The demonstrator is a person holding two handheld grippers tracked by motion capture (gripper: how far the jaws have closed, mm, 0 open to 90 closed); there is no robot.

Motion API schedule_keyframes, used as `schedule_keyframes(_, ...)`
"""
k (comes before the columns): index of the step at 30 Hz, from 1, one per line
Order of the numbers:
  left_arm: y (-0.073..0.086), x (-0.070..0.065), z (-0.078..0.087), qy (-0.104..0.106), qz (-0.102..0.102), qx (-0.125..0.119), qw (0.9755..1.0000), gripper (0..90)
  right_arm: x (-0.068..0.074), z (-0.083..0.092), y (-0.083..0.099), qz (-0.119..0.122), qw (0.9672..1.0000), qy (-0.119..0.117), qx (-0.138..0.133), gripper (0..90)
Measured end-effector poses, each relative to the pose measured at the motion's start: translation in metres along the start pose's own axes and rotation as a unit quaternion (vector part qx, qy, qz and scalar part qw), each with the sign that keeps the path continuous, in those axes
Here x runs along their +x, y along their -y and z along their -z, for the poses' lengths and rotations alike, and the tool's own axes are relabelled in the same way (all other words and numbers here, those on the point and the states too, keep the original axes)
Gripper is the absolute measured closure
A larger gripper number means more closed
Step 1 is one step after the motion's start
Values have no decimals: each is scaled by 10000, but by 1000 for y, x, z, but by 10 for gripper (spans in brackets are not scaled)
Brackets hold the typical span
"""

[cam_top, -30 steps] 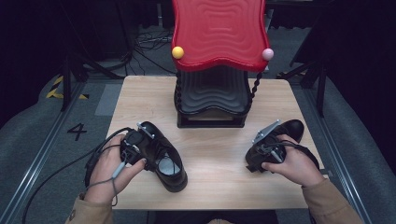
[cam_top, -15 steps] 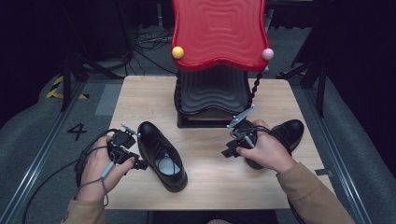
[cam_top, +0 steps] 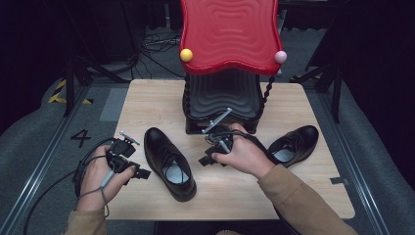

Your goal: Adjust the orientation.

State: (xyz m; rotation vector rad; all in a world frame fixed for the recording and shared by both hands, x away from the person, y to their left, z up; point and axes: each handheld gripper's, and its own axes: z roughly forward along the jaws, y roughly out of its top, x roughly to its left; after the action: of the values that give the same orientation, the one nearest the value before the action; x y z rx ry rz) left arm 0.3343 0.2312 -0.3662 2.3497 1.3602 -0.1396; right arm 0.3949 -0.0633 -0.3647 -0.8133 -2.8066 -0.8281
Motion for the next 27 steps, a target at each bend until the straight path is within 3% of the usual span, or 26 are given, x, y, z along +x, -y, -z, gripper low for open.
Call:
schedule_keyframes(6, 1, 3, 2, 116, 23, -34, 9999, 503, 12, -21, -18, -3, 10000, -74, 11, 516)
schedule_keyframes(12, 1, 8, 0, 316, 72, 47, 9995, 527, 16, -50, -32, -80, 9998, 165, 102, 526)
schedule_keyframes(15, 1, 9, -1, 309, 71, 75, 9995, 530, 15, -62, -36, -85, 9994, 309, 120, 556)
schedule_keyframes(21, 4, 10, 0, 270, 105, 42, 9996, 526, 15, -78, -40, -231, 9984, 509, 125, 633)
schedule_keyframes(27, 5, 11, -1, 227, 108, 29, 9997, 520, 19, -79, -40, -511, 9939, 967, 108, 831)
